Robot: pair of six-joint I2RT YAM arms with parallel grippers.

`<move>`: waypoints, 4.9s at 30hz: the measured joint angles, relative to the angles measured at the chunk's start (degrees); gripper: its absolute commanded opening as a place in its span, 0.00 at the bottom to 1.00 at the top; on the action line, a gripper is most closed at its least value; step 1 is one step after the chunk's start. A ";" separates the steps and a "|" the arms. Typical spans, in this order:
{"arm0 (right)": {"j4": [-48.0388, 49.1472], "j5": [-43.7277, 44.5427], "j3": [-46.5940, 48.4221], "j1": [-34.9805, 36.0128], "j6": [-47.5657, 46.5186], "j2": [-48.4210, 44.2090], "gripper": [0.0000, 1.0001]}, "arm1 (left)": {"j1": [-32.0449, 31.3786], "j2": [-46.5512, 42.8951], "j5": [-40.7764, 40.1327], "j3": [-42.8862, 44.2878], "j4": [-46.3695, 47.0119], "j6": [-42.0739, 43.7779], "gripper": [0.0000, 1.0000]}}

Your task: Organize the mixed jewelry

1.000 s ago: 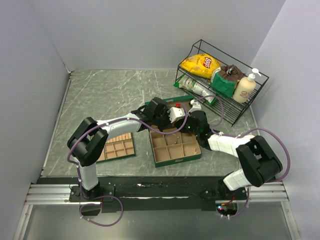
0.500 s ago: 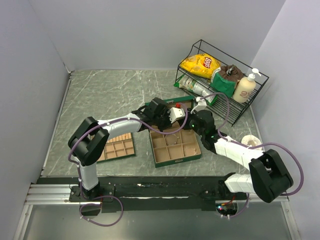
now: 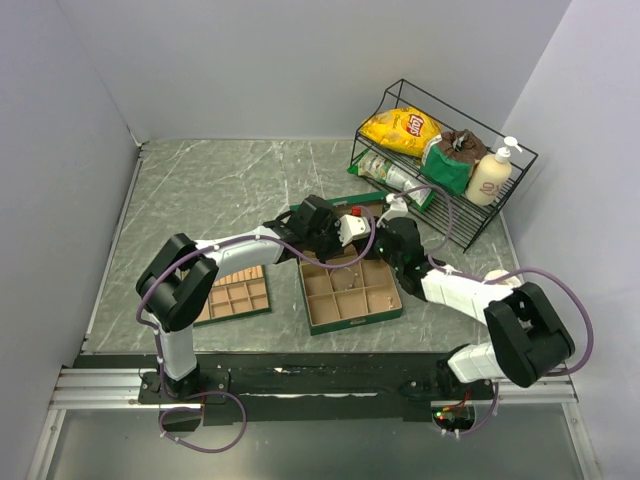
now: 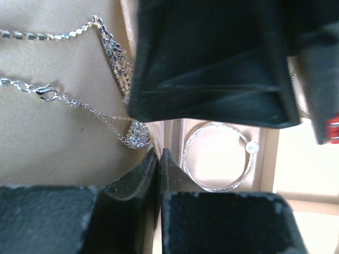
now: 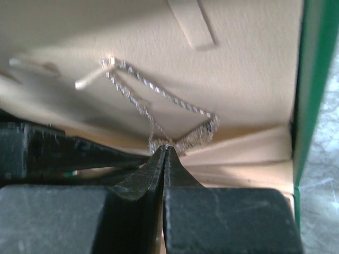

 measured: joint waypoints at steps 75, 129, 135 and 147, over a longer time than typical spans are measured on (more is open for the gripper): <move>-26.62 12.76 11.19 -4.63 1.29 -8.68 0.59 | -0.76 -21.59 -1.14 -4.92 0.83 -5.33 0.62; -35.28 2.27 17.77 -8.35 -9.14 13.11 0.10 | 44.76 -56.04 -29.86 -31.08 -11.56 -37.83 0.96; -34.25 0.57 18.08 -8.33 -14.47 13.68 0.11 | 45.79 -56.28 -30.95 -31.08 -10.54 -38.27 0.96; -32.89 -2.34 19.96 -8.31 -18.64 15.23 0.49 | 45.81 -54.93 -31.34 -31.08 -10.25 -38.36 0.96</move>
